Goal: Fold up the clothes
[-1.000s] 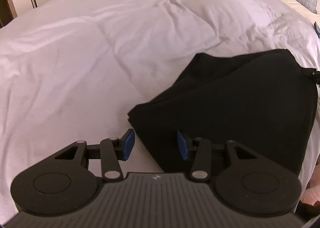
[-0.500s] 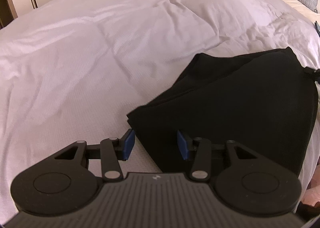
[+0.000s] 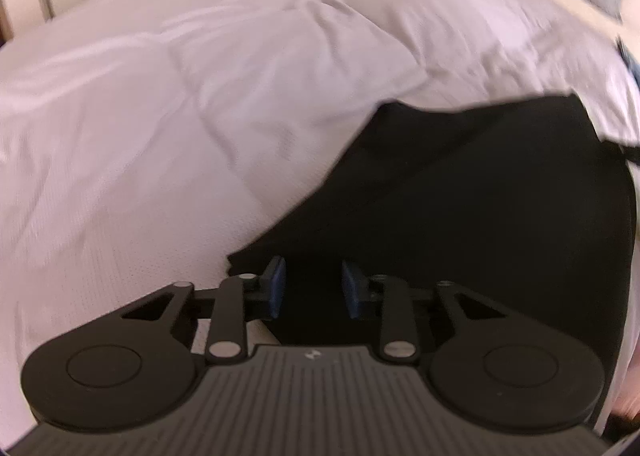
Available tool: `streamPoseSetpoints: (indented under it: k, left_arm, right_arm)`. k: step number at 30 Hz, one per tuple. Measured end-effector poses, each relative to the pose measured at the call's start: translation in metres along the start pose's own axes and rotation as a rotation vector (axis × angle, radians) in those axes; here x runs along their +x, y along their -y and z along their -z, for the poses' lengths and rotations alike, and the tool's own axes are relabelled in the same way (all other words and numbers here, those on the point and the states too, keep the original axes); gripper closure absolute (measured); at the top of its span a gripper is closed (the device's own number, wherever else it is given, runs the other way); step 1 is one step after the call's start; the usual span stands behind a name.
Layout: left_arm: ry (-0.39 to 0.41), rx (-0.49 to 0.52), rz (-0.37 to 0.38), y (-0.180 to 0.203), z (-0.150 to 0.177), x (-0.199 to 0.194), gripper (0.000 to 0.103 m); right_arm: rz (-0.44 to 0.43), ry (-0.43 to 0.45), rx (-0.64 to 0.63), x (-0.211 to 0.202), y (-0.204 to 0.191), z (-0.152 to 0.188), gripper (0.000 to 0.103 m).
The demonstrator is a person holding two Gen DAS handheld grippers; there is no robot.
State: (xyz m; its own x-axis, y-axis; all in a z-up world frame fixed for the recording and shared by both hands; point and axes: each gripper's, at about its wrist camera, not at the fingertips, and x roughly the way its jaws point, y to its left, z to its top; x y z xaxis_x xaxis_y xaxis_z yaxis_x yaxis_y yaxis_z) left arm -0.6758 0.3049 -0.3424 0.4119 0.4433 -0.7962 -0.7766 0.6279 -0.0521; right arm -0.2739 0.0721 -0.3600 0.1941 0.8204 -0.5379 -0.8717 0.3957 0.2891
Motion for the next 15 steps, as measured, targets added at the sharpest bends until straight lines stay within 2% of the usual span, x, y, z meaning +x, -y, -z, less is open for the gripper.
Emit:
streamPoseSetpoints:
  k: [1,3,5,6,8,9,11,12,15]
  left_arm:
    - [0.013,-0.023,0.001,-0.004,-0.001,-0.004,0.079]
    - [0.046,-0.034,-0.005,-0.006,0.002,-0.019,0.079]
    - [0.079,-0.042,-0.007,-0.007,0.006,-0.035,0.081]
    - [0.092,-0.033,0.012,-0.003,0.013,-0.044,0.081]
    - [0.079,-0.020,0.065,0.007,0.030,-0.053,0.081]
    - [0.062,-0.012,0.093,0.014,0.040,-0.055,0.081]
    - [0.021,0.038,0.070,0.031,0.062,-0.055,0.079]
    - [0.020,0.057,0.039,0.038,0.073,-0.057,0.079]
    - [0.018,-0.013,0.039,0.037,0.094,-0.071,0.079]
  right_arm:
    - [0.019,0.003,0.015,-0.005,0.001,-0.004,0.085]
    - [0.040,0.018,0.027,-0.017,-0.003,-0.012,0.079]
    - [0.033,0.058,0.004,-0.035,-0.013,-0.012,0.064]
    - [0.013,0.071,-0.017,-0.042,-0.021,-0.008,0.061]
    - [-0.008,0.057,-0.069,-0.045,-0.033,0.003,0.060]
    - [0.015,0.012,-0.089,-0.039,-0.036,0.010,0.060]
    - [0.057,-0.067,-0.125,-0.029,-0.043,0.022,0.062]
    - [0.063,-0.065,-0.131,-0.034,-0.048,0.025,0.062]
    - [0.073,-0.059,-0.150,-0.050,-0.064,0.034,0.059]
